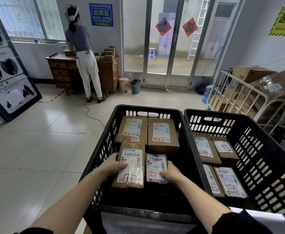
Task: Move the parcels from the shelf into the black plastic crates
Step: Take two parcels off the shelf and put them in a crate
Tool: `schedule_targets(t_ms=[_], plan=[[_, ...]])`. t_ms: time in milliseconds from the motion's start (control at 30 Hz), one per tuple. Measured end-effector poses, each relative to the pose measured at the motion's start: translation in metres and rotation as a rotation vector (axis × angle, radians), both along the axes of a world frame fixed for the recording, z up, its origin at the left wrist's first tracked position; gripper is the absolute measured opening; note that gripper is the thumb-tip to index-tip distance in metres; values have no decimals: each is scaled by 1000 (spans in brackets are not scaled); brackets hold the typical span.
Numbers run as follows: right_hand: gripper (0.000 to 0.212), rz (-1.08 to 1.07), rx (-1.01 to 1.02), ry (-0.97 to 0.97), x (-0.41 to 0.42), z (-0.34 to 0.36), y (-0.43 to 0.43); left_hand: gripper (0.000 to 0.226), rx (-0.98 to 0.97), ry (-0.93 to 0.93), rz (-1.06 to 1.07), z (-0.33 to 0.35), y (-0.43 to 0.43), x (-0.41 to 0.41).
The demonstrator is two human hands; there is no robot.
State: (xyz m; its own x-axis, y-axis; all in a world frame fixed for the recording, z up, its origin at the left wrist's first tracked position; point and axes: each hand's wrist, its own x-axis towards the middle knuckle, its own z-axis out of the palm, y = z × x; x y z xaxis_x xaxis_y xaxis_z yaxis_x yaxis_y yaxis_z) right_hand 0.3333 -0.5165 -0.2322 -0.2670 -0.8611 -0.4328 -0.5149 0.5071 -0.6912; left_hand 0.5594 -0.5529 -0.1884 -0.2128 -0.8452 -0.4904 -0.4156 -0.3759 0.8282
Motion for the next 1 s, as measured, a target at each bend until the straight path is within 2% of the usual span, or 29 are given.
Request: schedule_targets(t_ms=[67, 133, 200, 267, 367, 533, 1000], plan=[[56, 115, -40, 190, 0, 3, 0, 66, -85, -74, -61, 1, 1, -1], [64, 304, -116, 385, 1, 6, 1, 65, -293, -286, -211, 4, 0, -1], [69, 511, -155, 521, 3, 8, 1, 79, -479, -494, -369, 7, 0, -1], [68, 626, -156, 566, 3, 9, 1, 83, -564, -604, -498, 10, -3, -1], [66, 726, -153, 595, 2, 9, -1, 75, -626, -731, -669, 8, -4, -5], [65, 779, -117, 629, 3, 5, -5, 67, -611, -744, -705, -6, -6, -8], [65, 802, -23, 651, 4, -5, -12, 66, -560, -775, -757, -15, -13, -7]])
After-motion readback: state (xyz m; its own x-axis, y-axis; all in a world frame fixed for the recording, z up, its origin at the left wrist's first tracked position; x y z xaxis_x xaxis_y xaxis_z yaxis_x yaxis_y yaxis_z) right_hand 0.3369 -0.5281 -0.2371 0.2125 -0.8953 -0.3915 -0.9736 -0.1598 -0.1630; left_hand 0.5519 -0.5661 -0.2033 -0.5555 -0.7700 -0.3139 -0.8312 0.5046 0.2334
